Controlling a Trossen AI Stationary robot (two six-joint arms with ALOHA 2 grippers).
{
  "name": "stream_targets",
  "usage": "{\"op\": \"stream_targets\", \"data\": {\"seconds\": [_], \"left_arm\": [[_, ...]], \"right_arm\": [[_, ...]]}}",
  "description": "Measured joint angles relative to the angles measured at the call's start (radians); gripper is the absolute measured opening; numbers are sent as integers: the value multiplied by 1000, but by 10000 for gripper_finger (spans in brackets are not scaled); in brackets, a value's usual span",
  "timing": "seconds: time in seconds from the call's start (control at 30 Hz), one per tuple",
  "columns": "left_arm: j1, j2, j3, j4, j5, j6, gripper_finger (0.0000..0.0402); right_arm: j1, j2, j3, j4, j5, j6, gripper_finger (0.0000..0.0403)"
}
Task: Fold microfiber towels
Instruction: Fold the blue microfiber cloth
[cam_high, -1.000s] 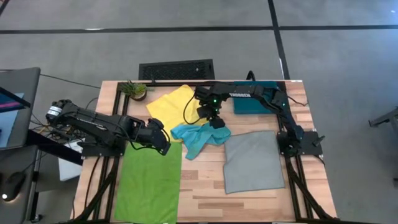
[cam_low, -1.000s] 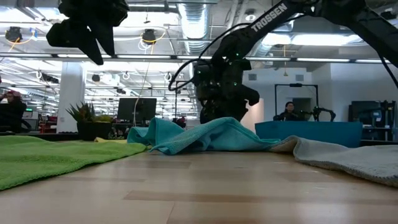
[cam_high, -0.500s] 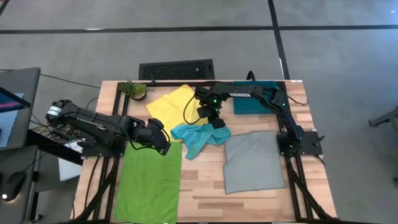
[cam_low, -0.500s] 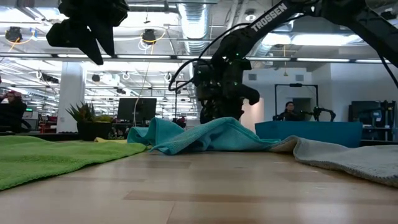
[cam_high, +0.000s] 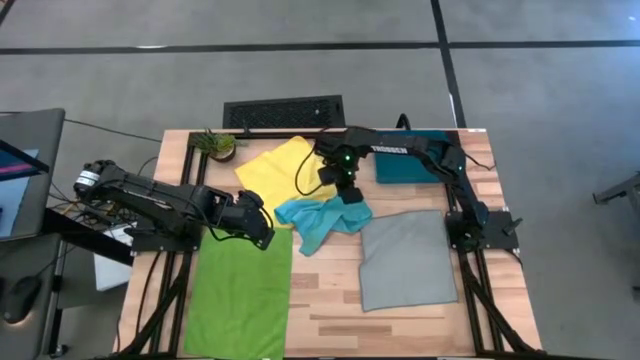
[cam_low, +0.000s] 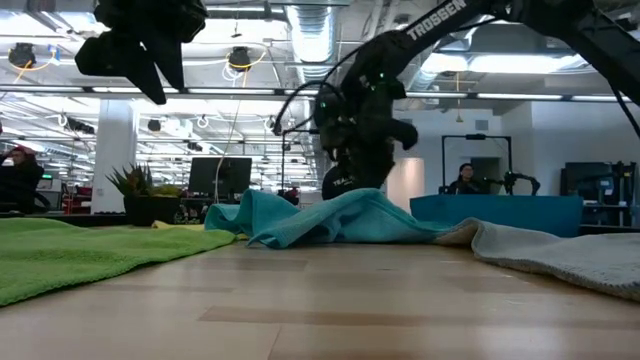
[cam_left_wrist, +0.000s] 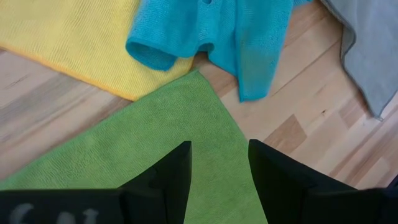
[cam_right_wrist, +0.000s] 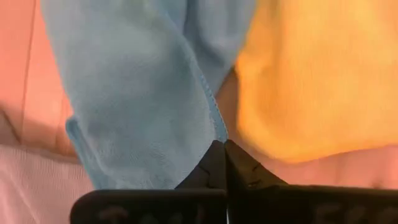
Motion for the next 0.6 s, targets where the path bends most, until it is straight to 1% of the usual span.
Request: {"op": "stream_targets", "data": {"seconds": [0.07, 0.13, 0.23, 0.3, 0.4, 0.47, 0.6], "left_arm": [[0, 0, 0, 0, -2, 6, 151], [0, 0, 0, 5, -33, 19, 151], [-1, 1, -7, 45, -82, 91, 151], [1, 1, -15, 60, -83, 149, 151], [7, 1, -28, 79, -82, 193, 151], [7, 1, -46, 120, -85, 226, 151], [11, 1, -91, 257, -107, 382, 151]], "right_arm": [[0, -16, 22, -16, 35, 36, 3], [-3, -37, 39, -3, 65, 80, 4], [-7, -73, 51, 15, 70, 106, 3], [-11, -99, 52, 3, 72, 123, 2], [-13, -146, 55, 9, 73, 146, 2], [-11, -182, 55, 11, 73, 162, 2], [-4, -244, 56, 14, 76, 182, 2]]}}
